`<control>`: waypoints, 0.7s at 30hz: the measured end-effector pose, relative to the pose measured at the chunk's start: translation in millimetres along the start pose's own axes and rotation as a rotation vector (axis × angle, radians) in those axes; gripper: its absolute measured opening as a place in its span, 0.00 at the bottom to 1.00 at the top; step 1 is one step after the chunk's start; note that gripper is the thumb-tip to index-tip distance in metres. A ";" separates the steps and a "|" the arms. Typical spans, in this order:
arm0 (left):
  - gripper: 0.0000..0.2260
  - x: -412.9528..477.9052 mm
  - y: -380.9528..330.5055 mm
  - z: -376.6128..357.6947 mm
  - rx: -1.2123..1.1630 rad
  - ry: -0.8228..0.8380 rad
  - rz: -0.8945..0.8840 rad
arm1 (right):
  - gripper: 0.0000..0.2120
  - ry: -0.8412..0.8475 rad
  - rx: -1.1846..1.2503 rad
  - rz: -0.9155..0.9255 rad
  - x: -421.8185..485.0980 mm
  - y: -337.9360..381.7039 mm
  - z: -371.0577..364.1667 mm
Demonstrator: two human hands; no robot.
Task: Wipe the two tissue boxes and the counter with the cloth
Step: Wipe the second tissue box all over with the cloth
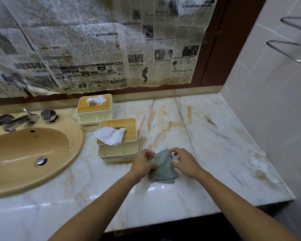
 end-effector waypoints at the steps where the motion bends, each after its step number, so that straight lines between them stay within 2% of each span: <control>1: 0.16 -1.4 -11.6 1.4 0.083 0.017 -0.082 | 0.24 0.021 0.022 0.057 0.7 5.8 -0.5; 4: 0.17 -8.0 -50.0 3.5 0.223 0.175 -0.297 | 0.35 0.116 0.024 0.150 6.0 18.2 2.9; 6: 0.17 -15.4 -77.1 7.3 0.232 0.297 -0.424 | 0.38 0.195 0.007 0.149 8.2 27.1 10.2; 8: 0.17 -20.9 -101.7 16.7 0.254 0.350 -0.519 | 0.30 0.269 0.071 0.147 7.9 38.5 19.4; 9: 0.17 -21.2 -111.2 23.5 0.272 0.344 -0.549 | 0.22 0.303 0.125 0.160 6.3 46.5 24.3; 11: 0.19 -17.0 -122.8 40.3 0.307 0.272 -0.572 | 0.07 0.345 0.296 0.173 1.7 63.3 32.8; 12: 0.20 -12.7 -124.3 49.8 0.323 0.215 -0.558 | 0.05 0.332 0.400 0.161 0.5 68.5 37.0; 15: 0.21 -0.4 -123.9 70.3 0.385 0.092 -0.467 | 0.11 0.225 0.698 0.137 -0.3 81.5 49.6; 18: 0.09 3.2 -134.0 71.1 0.453 0.101 -0.493 | 0.09 0.256 0.944 0.111 -3.4 93.7 48.8; 20: 0.06 -1.4 -146.7 69.1 0.447 0.119 -0.542 | 0.21 0.318 0.922 0.074 -4.4 99.1 40.3; 21: 0.06 -3.3 -152.1 69.0 0.426 0.132 -0.558 | 0.24 0.334 0.844 0.071 -5.6 101.7 36.3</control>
Point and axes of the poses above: each hand's wrist, its own x-axis towards the middle knuckle, its own z-axis out of the back of the hand, y = z × x, the point moved 6 cm from there along x, towards the middle knuckle, and after that the axes turned 8 degrees about x, right-handed, at the moved point
